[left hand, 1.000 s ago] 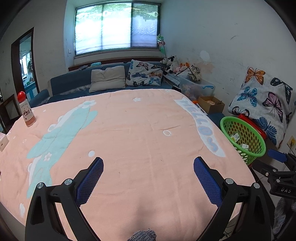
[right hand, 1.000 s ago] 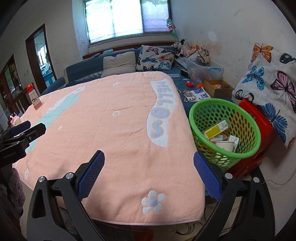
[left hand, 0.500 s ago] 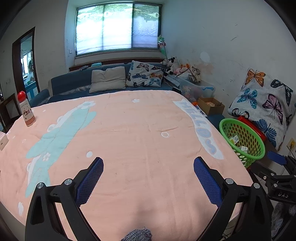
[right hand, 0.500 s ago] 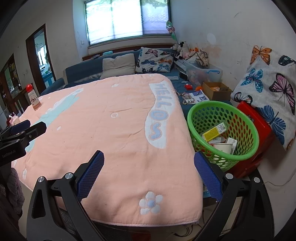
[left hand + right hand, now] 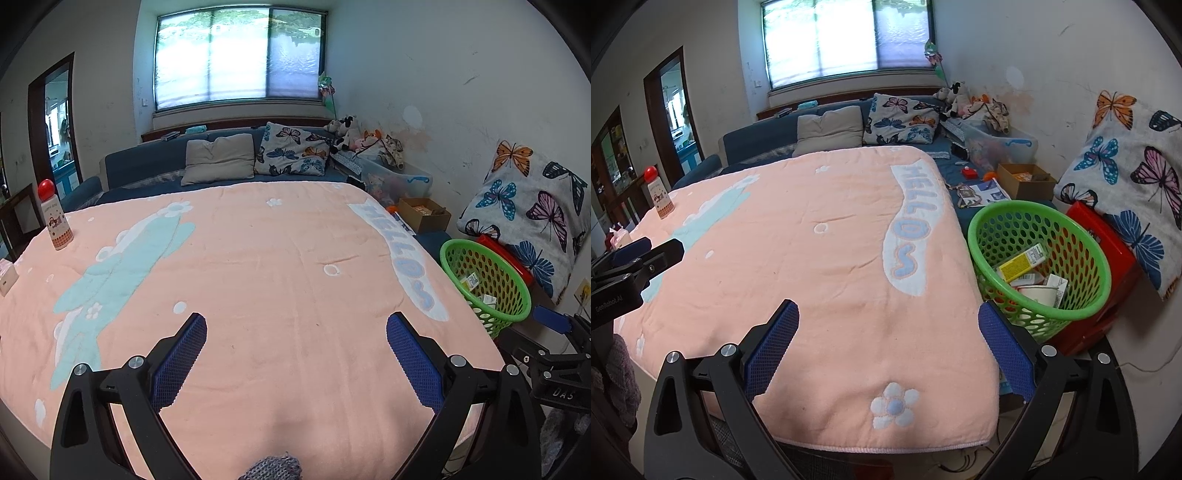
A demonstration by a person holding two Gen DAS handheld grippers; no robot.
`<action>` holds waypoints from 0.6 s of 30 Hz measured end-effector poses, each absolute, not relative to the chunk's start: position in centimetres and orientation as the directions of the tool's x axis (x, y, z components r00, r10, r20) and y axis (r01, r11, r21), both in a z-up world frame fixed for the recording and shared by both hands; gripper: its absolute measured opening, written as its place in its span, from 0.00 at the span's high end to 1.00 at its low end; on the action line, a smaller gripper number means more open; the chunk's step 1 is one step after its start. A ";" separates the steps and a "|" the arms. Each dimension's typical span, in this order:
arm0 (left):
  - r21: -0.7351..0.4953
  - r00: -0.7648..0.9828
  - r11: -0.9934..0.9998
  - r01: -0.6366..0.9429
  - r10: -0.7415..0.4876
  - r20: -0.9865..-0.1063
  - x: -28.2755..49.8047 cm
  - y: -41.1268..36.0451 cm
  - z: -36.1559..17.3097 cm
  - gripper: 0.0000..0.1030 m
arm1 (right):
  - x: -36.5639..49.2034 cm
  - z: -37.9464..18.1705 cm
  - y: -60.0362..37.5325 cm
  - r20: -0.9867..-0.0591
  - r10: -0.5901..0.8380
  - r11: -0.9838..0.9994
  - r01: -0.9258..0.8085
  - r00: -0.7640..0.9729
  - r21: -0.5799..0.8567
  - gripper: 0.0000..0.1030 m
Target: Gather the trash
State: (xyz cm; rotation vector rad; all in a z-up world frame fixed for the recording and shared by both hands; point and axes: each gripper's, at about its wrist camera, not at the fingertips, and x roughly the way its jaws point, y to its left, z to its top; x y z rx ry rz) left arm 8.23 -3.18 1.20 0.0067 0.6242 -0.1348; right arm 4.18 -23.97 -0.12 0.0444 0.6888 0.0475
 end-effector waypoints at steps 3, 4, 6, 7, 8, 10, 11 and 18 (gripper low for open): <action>-0.035 0.802 0.991 0.131 -0.127 -0.584 8.2 -3.1 1.1 0.08 | 4.2 -0.1 -24.0 -0.635 0.057 0.998 -0.027 0.770 0.057 0.06; -0.035 0.802 0.991 0.130 -0.125 -0.585 8.2 -3.1 1.1 0.08 | 4.3 -0.2 -24.1 -0.636 0.056 0.998 -0.026 0.769 0.056 0.06; -0.035 0.801 0.991 0.130 -0.126 -0.585 8.2 -3.1 1.1 0.08 | 4.3 -0.2 -24.1 -0.638 0.055 0.998 -0.025 0.768 0.056 0.06; -0.034 0.801 0.991 0.129 -0.124 -0.585 8.3 -3.1 1.1 0.08 | 4.3 -0.2 -24.1 -0.639 0.055 0.998 -0.025 0.768 0.056 0.06; -0.034 0.801 0.991 0.128 -0.124 -0.586 8.3 -3.1 1.0 0.08 | 4.3 -0.2 -24.1 -0.638 0.055 0.998 -0.025 0.768 0.055 0.06; -0.033 0.800 0.991 0.130 -0.124 -0.587 8.4 -3.2 1.0 0.08 | 4.3 -0.2 -24.2 -0.639 0.054 0.998 -0.025 0.767 0.054 0.06; -0.031 0.801 0.991 0.129 -0.123 -0.586 8.4 -3.2 1.0 0.08 | 4.3 -0.2 -24.2 -0.639 0.055 0.998 -0.026 0.768 0.054 0.06; -0.030 0.800 0.991 0.128 -0.121 -0.587 8.4 -3.2 1.0 0.08 | 4.3 -0.2 -24.2 -0.639 0.053 0.998 -0.025 0.767 0.053 0.06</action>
